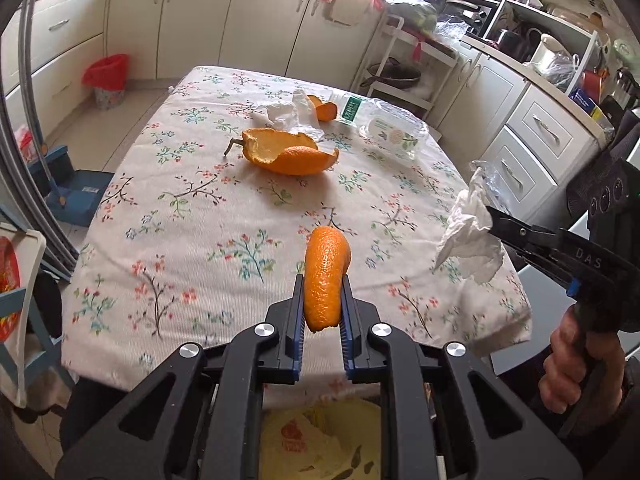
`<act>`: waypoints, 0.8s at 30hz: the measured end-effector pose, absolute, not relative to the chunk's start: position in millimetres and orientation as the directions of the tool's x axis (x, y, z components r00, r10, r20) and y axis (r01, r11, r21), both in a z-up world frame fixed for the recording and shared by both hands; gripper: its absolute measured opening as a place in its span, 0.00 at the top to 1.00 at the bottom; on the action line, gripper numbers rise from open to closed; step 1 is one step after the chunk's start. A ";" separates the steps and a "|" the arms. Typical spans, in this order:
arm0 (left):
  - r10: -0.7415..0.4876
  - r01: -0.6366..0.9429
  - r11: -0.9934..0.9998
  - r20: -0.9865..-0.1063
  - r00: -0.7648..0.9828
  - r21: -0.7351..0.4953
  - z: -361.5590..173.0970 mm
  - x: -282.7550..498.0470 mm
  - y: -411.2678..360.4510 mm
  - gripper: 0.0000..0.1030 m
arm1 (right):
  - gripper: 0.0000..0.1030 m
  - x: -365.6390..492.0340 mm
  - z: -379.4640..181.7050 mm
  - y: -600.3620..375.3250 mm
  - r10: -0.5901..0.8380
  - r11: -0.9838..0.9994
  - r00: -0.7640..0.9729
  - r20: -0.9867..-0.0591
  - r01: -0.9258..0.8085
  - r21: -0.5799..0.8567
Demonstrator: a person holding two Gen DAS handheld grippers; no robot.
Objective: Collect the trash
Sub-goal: 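Carry the orange and tissue over the yellow bucket with both grippers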
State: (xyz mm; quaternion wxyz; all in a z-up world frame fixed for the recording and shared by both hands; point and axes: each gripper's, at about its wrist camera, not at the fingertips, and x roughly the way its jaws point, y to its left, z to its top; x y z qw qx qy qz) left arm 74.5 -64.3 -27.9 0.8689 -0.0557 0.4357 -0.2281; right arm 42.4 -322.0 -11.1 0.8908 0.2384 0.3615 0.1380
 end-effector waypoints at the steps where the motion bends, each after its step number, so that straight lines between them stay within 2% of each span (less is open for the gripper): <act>1: -0.446 0.351 0.889 -0.730 0.518 -0.294 -25.6 67.7 -63.6 0.86 | 0.91 37.7 -10.6 -322.2 0.423 0.844 0.703 -0.572 -0.076 0.531; 12: -0.443 0.379 0.887 -0.722 0.532 -0.265 -12.0 14.6 -57.1 0.86 | 0.91 -20.4 -7.3 -314.4 0.487 0.799 0.710 -0.509 -0.127 0.588; 24: -0.449 0.414 0.878 -0.715 0.535 -0.241 -3.4 -23.3 -57.0 0.86 | 0.91 -64.9 -10.7 -301.9 0.553 0.767 0.680 -0.482 -0.190 0.612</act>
